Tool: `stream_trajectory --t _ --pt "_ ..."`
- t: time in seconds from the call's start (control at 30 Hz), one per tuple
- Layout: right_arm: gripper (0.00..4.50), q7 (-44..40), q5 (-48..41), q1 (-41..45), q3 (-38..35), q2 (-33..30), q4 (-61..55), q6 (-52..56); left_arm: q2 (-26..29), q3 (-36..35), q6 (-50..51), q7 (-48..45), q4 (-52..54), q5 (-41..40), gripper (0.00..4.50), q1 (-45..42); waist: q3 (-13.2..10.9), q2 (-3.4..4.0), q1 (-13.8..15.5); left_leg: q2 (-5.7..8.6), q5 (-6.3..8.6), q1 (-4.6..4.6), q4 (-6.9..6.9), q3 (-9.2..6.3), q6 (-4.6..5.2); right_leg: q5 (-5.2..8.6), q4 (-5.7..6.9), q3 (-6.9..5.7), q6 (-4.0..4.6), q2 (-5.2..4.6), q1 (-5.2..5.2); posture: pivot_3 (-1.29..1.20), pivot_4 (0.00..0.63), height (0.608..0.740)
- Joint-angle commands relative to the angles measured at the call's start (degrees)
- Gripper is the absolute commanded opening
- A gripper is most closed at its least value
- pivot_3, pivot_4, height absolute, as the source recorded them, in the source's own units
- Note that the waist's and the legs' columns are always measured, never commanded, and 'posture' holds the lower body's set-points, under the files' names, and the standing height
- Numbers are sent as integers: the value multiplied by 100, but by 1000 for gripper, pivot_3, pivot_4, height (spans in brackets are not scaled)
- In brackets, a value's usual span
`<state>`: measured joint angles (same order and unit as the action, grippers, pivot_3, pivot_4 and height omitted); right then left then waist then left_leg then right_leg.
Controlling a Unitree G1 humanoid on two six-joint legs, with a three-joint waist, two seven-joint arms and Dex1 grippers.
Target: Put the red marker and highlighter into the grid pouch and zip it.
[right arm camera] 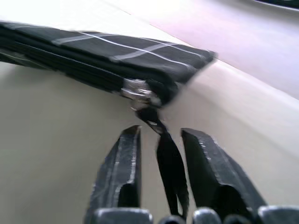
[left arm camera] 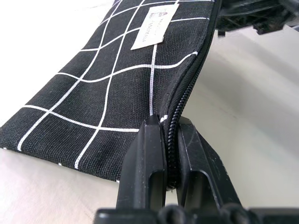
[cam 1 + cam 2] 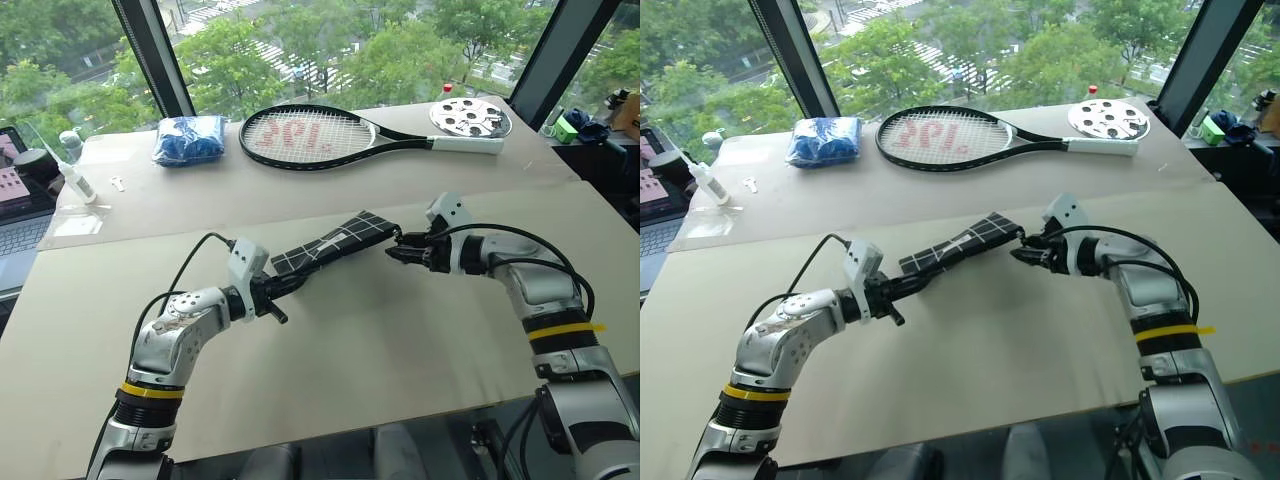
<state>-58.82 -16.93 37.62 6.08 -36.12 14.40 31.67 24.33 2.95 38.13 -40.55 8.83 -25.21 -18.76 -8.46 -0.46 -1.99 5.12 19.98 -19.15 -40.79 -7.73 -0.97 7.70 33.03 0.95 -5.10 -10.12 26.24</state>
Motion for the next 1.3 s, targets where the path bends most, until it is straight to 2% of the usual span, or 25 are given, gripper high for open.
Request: stream_trajectory --t 0.03,0.2,0.37,0.63,0.7,0.8,0.83,0.97,1.1,1.3 --pt "2920 -1022 -984 -248 -412 -681 -718 1187 174 112 -386 -258 -11 175 0 -72 -1 1 68 1 0 -1 0 -1 1 0 -1 0 0 0 0 0 150 740" --pt "2920 -1506 -1375 -741 -1088 -1468 -872 1118 327 242 -975 -610 -218 420 0 -167 -2 3 134 2 5 -2 -2 2 8 -1 -5 -2 -1 -1 -2 0 150 740" --pt "2920 -1986 -1460 -1753 -1725 -2052 -1236 569 379 582 -1770 -1101 -680 806 0 -401 -3 2 157 1 5 -1 -1 5 10 -1 -3 -4 -2 -1 -4 0 150 740" --pt "2920 -1503 -1434 -2187 -1878 -1839 -1517 303 323 1012 -2131 -1288 -981 1277 0 -564 -3 2 118 -3 6 5 -6 22 11 -5 1 5 -4 -1 -7 0 150 740" --pt "2949 -1420 -1423 -2207 -1856 -1792 -1545 286 331 1057 -2029 -1267 -1003 1361 852 -547 -4 1 128 -3 6 5 -6 22 11 -6 1 5 -4 -1 -7 0 150 740" --pt "2949 -1338 -1322 -2155 -1800 -1812 -1452 220 356 1070 -1893 -1357 -815 1317 1806 -475 -4 1 134 -1 6 3 -8 22 12 -6 0 5 -5 -1 -7 0 150 740" --pt "2949 -1328 -1306 -2123 -1789 -1823 -1407 203 344 1049 -1881 -1328 -774 1328 2295 -466 -4 1 134 -1 6 4 -8 22 12 -6 -1 5 -5 -1 -7 0 150 740" --pt "2949 -1399 -1242 -1900 -1788 -1923 -1131 87 250 563 -1601 -1180 -423 887 3745 -427 -4 0 133 -1 6 4 -9 22 12 -7 0 5 -6 -1 -8 0 150 740" --pt "2949 -1458 -1200 -1743 -1813 -2015 -947 -41 663 -416 -637 -1567 296 -428 3745 -43 -4 1 93 -5 7 5 -6 20 12 -6 2 4 -6 -1 -3 0 150 740" --pt "2949 -1374 -1192 -1683 -2024 -2095 -662 -130 1433 -1855 -196 -1509 651 -1130 3745 964 -5 3 96 -6 9 13 -2 25 17 -6 4 4 -6 0 -4 0 150 740"
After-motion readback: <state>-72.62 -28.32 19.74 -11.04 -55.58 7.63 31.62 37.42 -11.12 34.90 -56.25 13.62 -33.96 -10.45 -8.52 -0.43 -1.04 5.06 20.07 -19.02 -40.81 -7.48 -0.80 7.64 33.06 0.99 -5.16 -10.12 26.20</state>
